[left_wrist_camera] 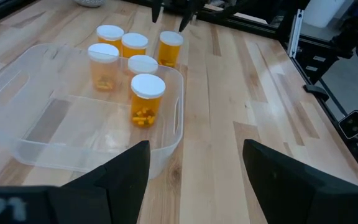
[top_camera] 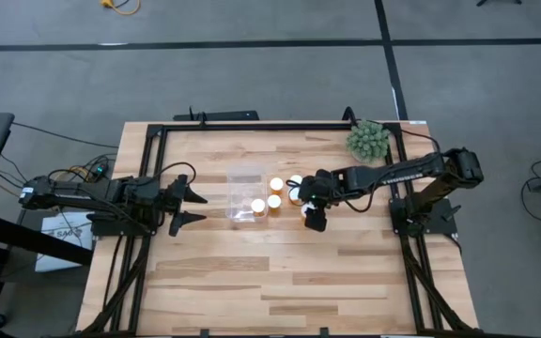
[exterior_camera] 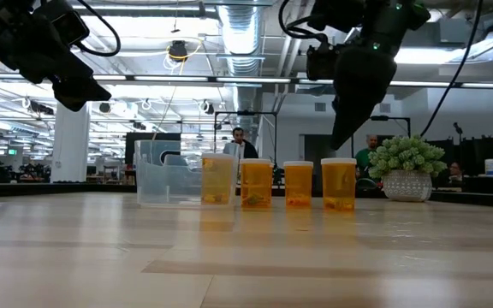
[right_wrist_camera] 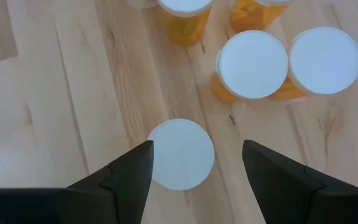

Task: Pick and place pill bottles into a basket
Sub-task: Put the orange pill bottle into the transparent container

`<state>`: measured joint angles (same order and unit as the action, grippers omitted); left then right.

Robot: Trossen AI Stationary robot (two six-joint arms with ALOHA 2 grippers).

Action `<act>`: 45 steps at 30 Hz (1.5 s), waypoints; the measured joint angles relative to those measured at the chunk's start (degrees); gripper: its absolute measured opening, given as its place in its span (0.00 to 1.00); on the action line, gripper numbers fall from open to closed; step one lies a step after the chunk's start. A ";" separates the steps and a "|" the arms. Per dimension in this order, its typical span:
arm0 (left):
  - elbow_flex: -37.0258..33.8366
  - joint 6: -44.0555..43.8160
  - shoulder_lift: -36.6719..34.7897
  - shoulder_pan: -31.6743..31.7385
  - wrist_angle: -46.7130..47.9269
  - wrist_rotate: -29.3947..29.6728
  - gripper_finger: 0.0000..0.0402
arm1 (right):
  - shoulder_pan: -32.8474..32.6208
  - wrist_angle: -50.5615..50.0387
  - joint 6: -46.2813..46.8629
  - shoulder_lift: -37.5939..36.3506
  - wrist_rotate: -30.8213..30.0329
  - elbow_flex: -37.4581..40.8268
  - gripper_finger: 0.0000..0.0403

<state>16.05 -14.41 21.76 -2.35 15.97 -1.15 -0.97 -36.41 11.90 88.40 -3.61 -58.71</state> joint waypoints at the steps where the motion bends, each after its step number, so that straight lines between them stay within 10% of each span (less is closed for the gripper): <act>1: 0.00 0.00 0.00 0.02 0.00 0.00 0.62 | 0.00 -0.13 -0.11 0.00 0.38 -0.34 0.60; 45: -0.02 -1.46 -0.02 0.02 0.00 -1.66 0.62 | 0.57 -3.82 -18.37 -0.02 0.54 -1.02 0.60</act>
<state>16.03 -15.88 21.74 -2.33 15.97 -2.81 -0.40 -40.23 -6.47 88.38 -3.07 -59.72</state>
